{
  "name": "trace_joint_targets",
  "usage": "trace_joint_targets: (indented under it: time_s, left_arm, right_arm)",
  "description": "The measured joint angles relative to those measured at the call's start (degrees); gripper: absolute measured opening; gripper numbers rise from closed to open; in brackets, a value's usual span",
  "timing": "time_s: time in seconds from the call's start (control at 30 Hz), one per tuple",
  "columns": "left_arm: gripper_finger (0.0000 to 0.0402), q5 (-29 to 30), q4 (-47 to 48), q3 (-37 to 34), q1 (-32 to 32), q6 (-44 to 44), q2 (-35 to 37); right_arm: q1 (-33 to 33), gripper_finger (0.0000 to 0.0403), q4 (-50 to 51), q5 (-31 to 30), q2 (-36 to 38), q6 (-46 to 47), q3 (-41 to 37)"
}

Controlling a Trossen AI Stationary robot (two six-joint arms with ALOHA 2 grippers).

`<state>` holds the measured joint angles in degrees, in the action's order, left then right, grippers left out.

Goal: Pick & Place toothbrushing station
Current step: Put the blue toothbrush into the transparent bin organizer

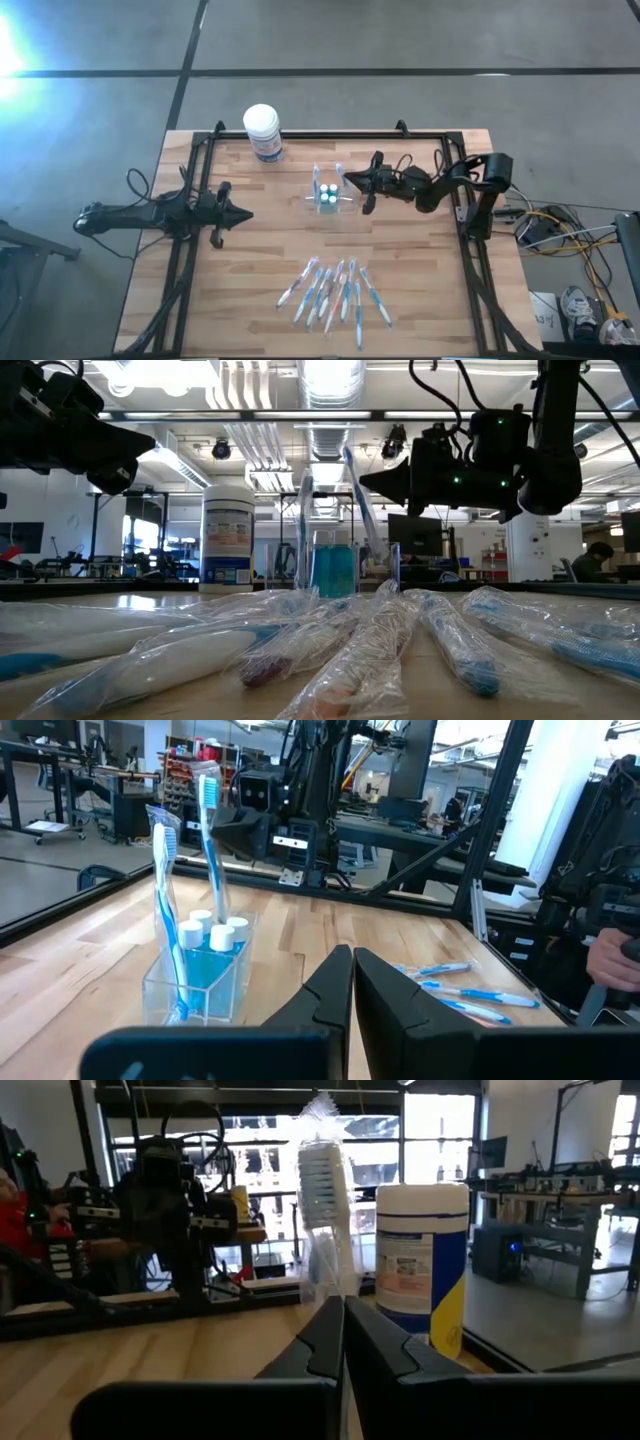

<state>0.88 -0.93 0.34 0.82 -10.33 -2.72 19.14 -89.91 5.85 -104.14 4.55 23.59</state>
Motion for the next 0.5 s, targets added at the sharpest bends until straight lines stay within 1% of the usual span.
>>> trace_joint_targets:
  time_s: [0.5]
  left_arm:
    - [0.0019,0.0,0.07,0.0,0.0,0.04,0.0]
  right_arm:
    - [-0.15,0.0008,2.6,-1.77,-0.01,-0.21,-0.95]
